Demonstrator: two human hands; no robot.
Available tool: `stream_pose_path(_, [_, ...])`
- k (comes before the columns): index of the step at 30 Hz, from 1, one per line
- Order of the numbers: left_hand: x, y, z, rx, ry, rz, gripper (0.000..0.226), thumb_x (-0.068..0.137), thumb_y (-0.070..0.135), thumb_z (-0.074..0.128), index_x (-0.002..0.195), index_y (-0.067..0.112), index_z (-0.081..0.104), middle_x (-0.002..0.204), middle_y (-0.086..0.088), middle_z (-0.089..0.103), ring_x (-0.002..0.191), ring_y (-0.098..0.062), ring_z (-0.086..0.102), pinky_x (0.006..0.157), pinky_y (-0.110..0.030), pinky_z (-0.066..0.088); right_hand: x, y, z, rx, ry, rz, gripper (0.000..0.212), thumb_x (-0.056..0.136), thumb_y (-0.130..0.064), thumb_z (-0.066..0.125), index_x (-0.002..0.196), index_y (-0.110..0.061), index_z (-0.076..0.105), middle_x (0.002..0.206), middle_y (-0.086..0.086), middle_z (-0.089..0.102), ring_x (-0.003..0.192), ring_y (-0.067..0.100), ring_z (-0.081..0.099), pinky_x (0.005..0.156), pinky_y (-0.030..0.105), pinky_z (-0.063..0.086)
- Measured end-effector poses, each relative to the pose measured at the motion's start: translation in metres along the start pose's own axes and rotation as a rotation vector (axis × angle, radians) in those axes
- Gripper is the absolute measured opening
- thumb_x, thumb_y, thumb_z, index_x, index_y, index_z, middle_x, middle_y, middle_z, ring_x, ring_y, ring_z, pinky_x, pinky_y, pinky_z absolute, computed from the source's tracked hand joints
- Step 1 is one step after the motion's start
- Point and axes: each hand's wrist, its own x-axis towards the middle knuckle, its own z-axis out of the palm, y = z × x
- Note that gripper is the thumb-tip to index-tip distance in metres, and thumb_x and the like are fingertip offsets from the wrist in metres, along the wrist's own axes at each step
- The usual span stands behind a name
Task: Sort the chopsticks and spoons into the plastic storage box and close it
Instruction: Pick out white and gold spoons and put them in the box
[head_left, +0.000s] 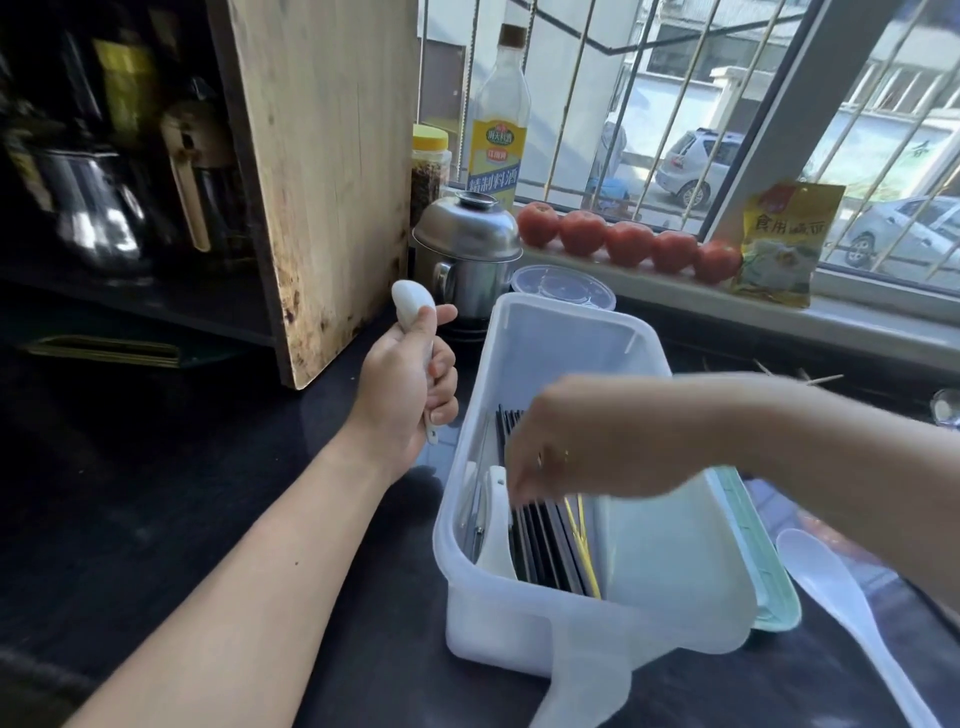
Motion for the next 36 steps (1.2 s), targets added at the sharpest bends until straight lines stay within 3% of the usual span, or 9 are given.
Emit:
stream_pose_path(7, [0.002,0.002,-0.005,0.005,-0.121,0.009,0.05,0.104,0.051,0.039,0.119,0.013,0.068,0.069,0.003,0.046,0.05,-0.013,0.023,0.051,-0.036,0.009,0.018,0.027,-0.047,0.53,0.65,0.214,0.013,0.099,-0.022,0.063,0.107,-0.016,0.072,0.094,0.004,0.075,0.073,0.02,0.075,0.069,0.038,0.063])
stream_pose_path(12, [-0.007,0.007,0.001,0.053,-0.186,0.084,0.033,0.103,0.046,0.05,0.084,0.02,0.059,0.062,-0.002,0.055,0.041,-0.011,0.029,0.046,-0.033,0.01,0.043,0.021,-0.053,0.624,0.671,0.201,0.041,0.101,-0.028,0.06,0.139,-0.015,0.055,0.11,0.003,0.068,0.065,0.014,0.071,0.064,0.028,0.061])
stream_pose_path(16, [-0.011,0.01,0.004,0.032,-0.278,0.114,0.044,0.109,0.041,0.037,0.074,0.026,0.059,0.055,-0.001,0.056,0.038,-0.012,0.031,0.047,-0.036,0.011,0.048,0.017,-0.056,0.627,0.627,0.161,0.016,0.1,-0.03,0.062,0.104,-0.019,0.073,0.082,0.008,0.076,0.074,0.023,0.073,0.072,0.033,0.06])
stream_pose_path(18, [-0.009,0.009,0.003,0.049,-0.178,0.117,0.041,0.11,0.042,0.038,0.08,0.019,0.054,0.062,-0.008,0.06,0.042,-0.017,0.039,0.049,-0.035,0.019,0.039,0.017,-0.059,0.695,0.685,0.132,0.015,0.098,-0.027,0.065,0.095,-0.016,0.073,0.081,0.014,0.075,0.07,0.022,0.067,0.072,0.035,0.058])
stream_pose_path(21, [-0.002,0.004,-0.001,0.187,0.058,0.115,0.04,0.11,0.041,0.039,0.079,0.017,0.046,0.064,-0.008,0.053,0.047,-0.019,0.037,0.049,-0.03,0.025,0.011,0.018,-0.063,0.829,1.015,0.081,0.019,0.097,-0.025,0.066,0.096,-0.006,0.07,0.084,0.027,0.071,0.062,0.025,0.061,0.066,0.042,0.052])
stream_pose_path(24, [0.001,0.001,-0.004,0.306,0.157,0.086,0.036,0.11,0.037,0.039,0.081,0.017,0.044,0.056,0.002,0.032,0.045,-0.012,0.023,0.045,-0.027,0.018,-0.024,0.02,-0.054,0.623,1.268,0.196,0.021,0.096,-0.027,0.065,0.096,-0.007,0.063,0.066,0.009,0.068,0.048,0.009,0.062,0.054,0.02,0.052])
stream_pose_path(26, [0.0,0.001,-0.002,0.315,0.157,0.074,0.032,0.109,0.034,0.04,0.084,0.015,0.045,0.054,0.005,0.028,0.044,-0.01,0.021,0.044,-0.026,0.016,-0.037,0.017,-0.038,0.424,1.132,0.245,0.021,0.093,-0.028,0.065,0.082,-0.011,0.058,0.06,0.003,0.067,0.048,0.005,0.063,0.056,0.012,0.053])
stream_pose_path(30, [-0.002,-0.002,0.003,0.316,0.143,0.058,0.029,0.108,0.031,0.043,0.086,0.012,0.047,0.053,0.004,0.026,0.044,-0.012,0.019,0.052,-0.034,0.011,-0.027,0.004,-0.003,0.092,0.578,0.245,0.029,0.088,-0.03,0.061,0.068,-0.016,0.044,0.06,-0.001,0.056,0.055,0.016,0.054,0.055,0.036,0.053])
stream_pose_path(36, [-0.002,-0.002,0.0,0.32,0.13,0.05,0.031,0.109,0.032,0.042,0.086,0.013,0.048,0.053,0.005,0.025,0.045,-0.012,0.018,0.052,-0.034,0.01,-0.006,-0.019,0.02,-0.184,0.058,-0.037,0.031,0.092,-0.03,0.061,0.071,-0.017,0.042,0.077,0.002,0.055,0.068,0.018,0.048,0.062,0.04,0.046])
